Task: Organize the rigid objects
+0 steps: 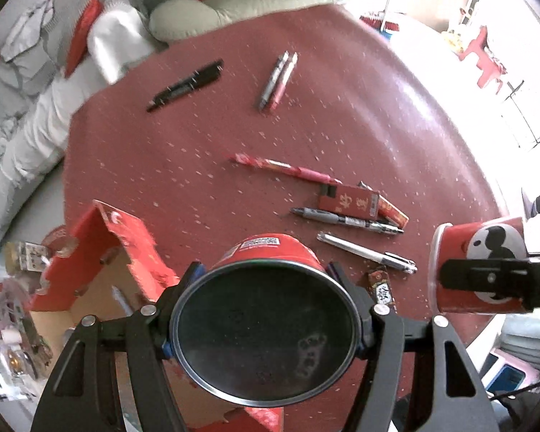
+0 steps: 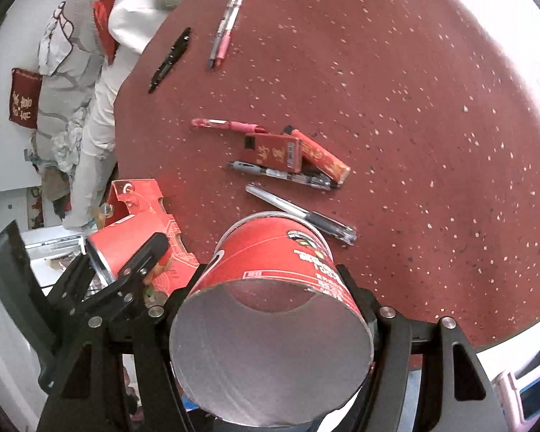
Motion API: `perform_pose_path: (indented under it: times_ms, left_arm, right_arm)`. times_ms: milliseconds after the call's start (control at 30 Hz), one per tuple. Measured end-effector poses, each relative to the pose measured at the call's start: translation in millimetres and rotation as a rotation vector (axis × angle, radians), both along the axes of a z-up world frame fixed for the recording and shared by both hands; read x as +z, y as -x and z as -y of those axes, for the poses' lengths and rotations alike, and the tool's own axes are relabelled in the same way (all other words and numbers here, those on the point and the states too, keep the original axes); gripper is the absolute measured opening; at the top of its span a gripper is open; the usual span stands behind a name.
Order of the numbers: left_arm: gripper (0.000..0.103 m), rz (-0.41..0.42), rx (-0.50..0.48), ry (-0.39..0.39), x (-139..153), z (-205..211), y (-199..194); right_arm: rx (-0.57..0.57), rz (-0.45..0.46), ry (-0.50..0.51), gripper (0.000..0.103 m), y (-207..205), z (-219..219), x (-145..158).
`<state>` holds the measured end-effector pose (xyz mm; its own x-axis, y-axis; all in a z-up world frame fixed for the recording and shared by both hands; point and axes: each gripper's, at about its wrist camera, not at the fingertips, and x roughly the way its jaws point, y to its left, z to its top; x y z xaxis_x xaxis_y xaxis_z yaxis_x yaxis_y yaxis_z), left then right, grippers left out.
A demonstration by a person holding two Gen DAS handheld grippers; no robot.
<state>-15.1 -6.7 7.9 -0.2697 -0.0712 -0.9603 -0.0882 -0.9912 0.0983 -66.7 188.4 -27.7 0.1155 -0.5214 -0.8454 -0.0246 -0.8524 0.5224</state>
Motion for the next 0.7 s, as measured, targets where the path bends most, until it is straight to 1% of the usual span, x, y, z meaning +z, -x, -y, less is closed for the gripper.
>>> perform_pose_path:
  times_ms: [133, 267, 700]
  left_arm:
    - [0.071, -0.029, 0.023, -0.001, 8, 17, -3]
    - [0.071, -0.04, 0.054, -0.014, 11, 32, -8]
    - [0.072, -0.072, 0.141, -0.048, 19, 69, -26]
  right_arm:
    - [0.016, -0.007, -0.003, 0.068, 2, 14, 7]
    - [0.047, -0.032, -0.017, 0.068, 4, 28, 17]
    - [0.12, -0.077, -0.04, 0.068, 6, 66, 33]
